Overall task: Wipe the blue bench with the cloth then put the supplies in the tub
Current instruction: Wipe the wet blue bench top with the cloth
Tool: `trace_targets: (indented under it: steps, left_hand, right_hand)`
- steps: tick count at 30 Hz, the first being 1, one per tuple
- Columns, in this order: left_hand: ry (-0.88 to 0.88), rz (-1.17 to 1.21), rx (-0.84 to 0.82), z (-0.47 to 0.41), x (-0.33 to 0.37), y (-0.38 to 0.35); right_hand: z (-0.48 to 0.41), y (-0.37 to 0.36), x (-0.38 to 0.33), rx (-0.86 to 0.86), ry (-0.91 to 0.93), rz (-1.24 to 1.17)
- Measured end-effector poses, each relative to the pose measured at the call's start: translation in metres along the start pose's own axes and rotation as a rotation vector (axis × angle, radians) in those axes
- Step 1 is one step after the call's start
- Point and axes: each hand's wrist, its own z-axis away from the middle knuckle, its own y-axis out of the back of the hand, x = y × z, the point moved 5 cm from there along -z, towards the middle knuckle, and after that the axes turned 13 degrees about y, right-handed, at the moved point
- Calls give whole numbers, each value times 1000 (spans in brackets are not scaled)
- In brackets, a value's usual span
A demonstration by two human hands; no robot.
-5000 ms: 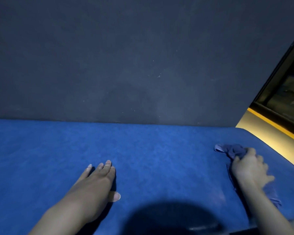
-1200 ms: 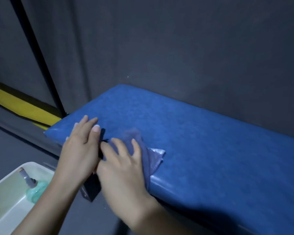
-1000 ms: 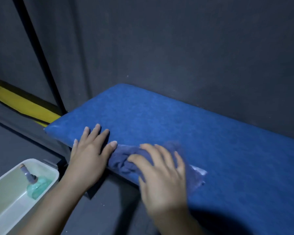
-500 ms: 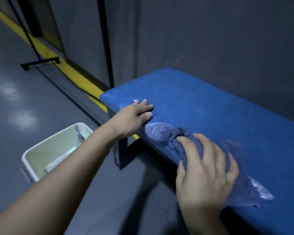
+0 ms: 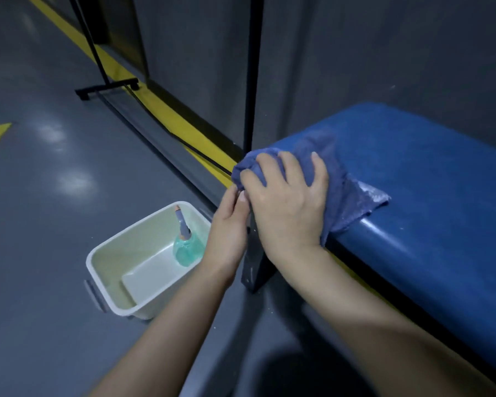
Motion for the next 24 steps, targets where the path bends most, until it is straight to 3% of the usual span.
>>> trace_targets:
  steps: [2,6,10,12,18,24]
  left_hand:
    - [124,124,-106,-12,-13,2]
    - [289,257,-178,-25,-40,7]
    - [495,402,-211,-35,-91,26]
    - [569,457,-198,-39,-114,41]
    - [680,512,-134,-43,-165,69]
    - [799,563,-38,-29,-203,93]
  right_hand:
    - [1,-19,-14,-9,117,-31]
    - [16,-40,-23,-41,152,-148]
    - [59,-86,-54,-460,315,-80]
    - [80,-104,-67,-548,269,-164]
    - [118,-128,-95,-450,139,-315]
    - [170,-137,-126,-682,-278,-554]
